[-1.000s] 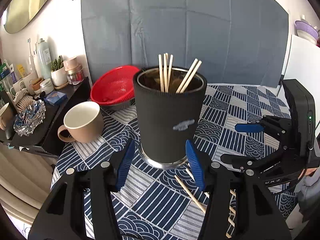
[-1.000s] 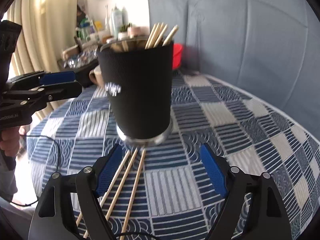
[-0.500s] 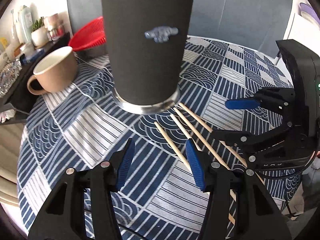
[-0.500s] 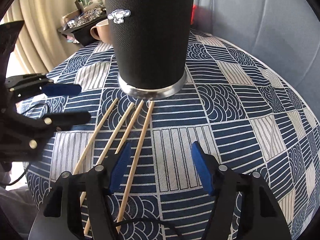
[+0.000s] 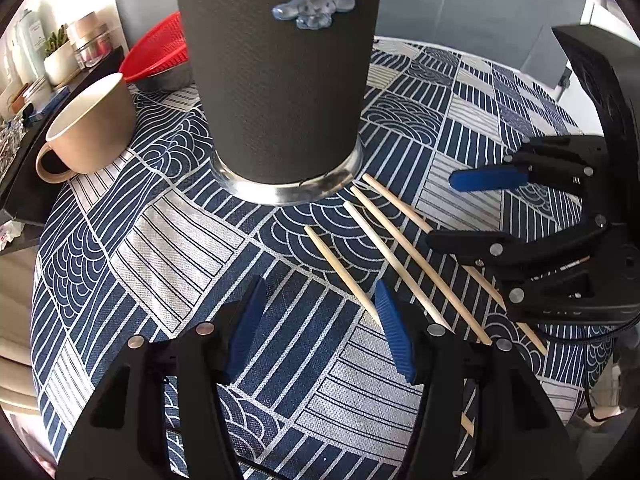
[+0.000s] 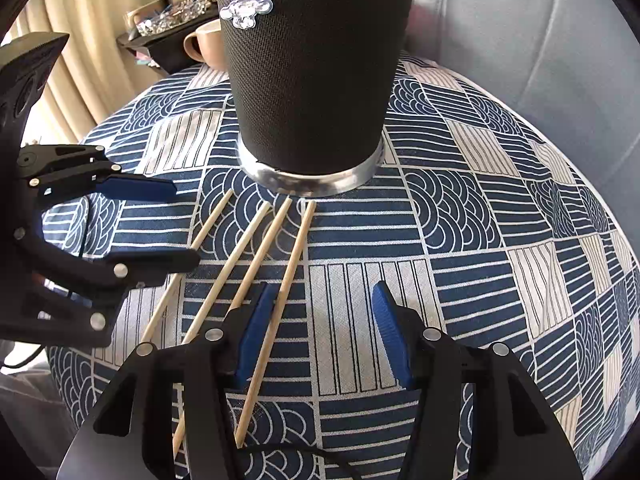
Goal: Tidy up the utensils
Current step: 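Grasp another wooden chopstick with the right tool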
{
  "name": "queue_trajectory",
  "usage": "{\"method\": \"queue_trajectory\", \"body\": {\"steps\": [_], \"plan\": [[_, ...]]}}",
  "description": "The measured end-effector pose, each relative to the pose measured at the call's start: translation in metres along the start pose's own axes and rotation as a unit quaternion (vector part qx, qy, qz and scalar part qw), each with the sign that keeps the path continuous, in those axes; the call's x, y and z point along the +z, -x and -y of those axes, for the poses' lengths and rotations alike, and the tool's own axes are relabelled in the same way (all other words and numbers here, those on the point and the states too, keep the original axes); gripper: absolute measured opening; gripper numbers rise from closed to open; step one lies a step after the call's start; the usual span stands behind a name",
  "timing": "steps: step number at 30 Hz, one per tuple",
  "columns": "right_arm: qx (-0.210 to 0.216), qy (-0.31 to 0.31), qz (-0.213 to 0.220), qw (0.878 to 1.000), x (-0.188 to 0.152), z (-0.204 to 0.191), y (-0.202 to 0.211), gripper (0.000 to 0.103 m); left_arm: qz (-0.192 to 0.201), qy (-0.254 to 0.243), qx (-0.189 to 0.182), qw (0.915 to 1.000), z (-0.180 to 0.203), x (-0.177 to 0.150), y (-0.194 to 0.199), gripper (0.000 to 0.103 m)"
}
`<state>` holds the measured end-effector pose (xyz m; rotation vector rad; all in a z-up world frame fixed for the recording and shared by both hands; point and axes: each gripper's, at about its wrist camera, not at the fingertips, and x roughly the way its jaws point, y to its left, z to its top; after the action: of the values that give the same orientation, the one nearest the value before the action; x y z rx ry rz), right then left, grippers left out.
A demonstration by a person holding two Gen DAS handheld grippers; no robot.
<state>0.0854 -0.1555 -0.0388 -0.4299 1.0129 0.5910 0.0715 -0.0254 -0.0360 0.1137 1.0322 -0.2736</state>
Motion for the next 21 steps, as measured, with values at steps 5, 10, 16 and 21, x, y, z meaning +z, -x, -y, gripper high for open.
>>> {"method": "queue_trajectory", "body": {"steps": [5, 10, 16, 21], "plan": [[0.006, 0.003, -0.028, 1.0, 0.009, 0.004, -0.004, 0.048, -0.033, -0.022, 0.0, 0.9992, 0.001, 0.006, -0.002, 0.057], [0.037, 0.013, -0.05, 0.998, 0.013, 0.001, -0.005, 0.028, -0.044, -0.026, -0.002, 0.9987, -0.001, 0.007, -0.001, 0.042], [0.046, 0.037, -0.059, 0.996, 0.016, -0.005, -0.006, 0.013, -0.064, -0.008, -0.028, 0.9975, -0.017, 0.007, 0.001, 0.014], [0.061, 0.036, -0.061, 0.996, 0.016, -0.004, -0.006, 0.006, -0.074, 0.008, -0.046, 0.9962, -0.024, 0.006, 0.002, 0.009]]}}
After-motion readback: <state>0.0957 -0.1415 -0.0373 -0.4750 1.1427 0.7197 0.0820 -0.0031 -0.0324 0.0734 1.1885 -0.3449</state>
